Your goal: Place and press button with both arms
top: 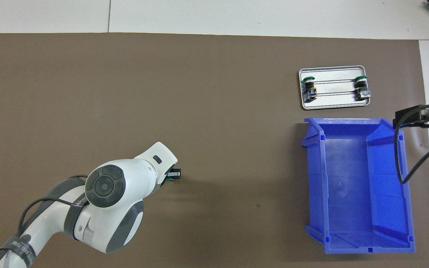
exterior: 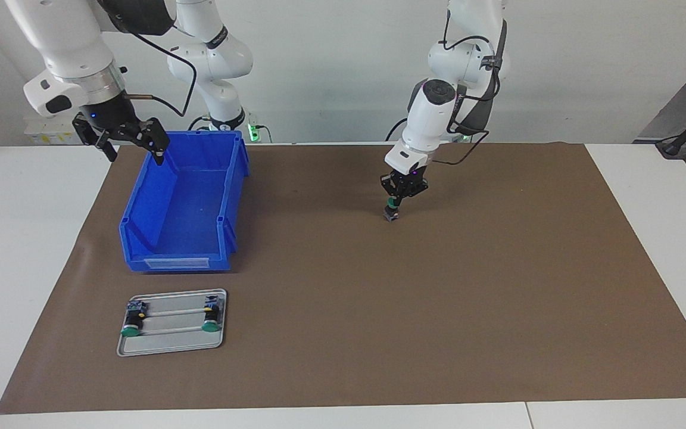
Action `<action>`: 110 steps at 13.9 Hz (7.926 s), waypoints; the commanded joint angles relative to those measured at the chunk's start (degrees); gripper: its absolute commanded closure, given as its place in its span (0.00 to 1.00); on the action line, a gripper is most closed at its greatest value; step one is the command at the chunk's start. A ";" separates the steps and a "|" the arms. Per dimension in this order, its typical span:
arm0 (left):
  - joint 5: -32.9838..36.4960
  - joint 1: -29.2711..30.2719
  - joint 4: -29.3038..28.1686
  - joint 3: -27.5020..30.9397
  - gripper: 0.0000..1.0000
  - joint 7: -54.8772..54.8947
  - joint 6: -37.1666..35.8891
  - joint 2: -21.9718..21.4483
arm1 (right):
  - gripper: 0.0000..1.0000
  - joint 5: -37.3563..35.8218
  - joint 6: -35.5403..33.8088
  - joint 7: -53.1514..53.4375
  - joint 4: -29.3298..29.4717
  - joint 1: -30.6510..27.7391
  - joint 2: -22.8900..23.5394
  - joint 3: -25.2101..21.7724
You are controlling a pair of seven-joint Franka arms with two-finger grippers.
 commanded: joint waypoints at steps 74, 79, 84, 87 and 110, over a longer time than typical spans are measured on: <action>7.77 28.75 43.95 -0.39 0.00 29.95 -51.98 5.35 | 0.00 4.29 40.82 73.35 -3.42 48.15 30.66 0.72; 8.04 28.75 43.95 -0.39 0.00 30.21 -51.99 5.26 | 0.01 4.38 41.96 72.22 -5.97 49.29 29.78 0.72; 8.04 28.75 43.77 -0.39 0.00 30.21 -52.25 5.00 | 1.00 6.66 43.02 67.93 -5.97 48.41 29.95 1.07; 8.04 28.75 43.77 -0.39 0.00 30.21 -52.25 5.00 | 1.00 6.66 40.65 61.32 -5.53 46.75 29.17 1.07; 13.05 29.02 40.71 -0.39 0.00 26.96 -46.02 2.98 | 1.00 11.67 35.18 -20.08 -36.01 -3.80 2.27 0.98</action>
